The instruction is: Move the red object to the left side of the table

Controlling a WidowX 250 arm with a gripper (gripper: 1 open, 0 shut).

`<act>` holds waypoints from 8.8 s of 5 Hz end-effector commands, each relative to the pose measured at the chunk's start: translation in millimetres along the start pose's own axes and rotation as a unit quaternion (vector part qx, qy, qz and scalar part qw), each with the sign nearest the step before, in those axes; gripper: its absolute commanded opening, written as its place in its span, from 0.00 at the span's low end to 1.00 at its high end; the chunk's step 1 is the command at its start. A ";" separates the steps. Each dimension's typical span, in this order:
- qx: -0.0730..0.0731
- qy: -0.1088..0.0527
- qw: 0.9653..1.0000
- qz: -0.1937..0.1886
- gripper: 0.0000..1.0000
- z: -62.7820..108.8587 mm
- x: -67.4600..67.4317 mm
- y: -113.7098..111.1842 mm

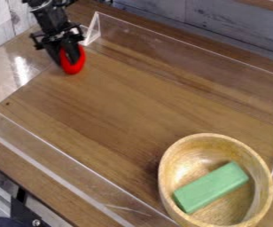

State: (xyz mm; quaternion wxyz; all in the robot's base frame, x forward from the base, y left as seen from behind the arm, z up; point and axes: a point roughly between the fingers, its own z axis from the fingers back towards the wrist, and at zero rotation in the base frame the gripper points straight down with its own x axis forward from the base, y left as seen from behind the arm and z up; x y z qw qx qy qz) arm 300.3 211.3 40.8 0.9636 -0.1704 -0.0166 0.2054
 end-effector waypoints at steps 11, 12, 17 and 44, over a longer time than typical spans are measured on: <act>-0.017 -0.022 0.996 -0.088 1.00 81.7 -6.3 -106.5; -0.018 -0.003 0.991 -0.131 1.00 83.5 -4.5 -120.7; -0.026 0.009 0.995 -0.093 1.00 37.0 -6.2 -128.9; -0.039 -0.034 0.945 -0.323 1.00 22.8 17.3 -99.5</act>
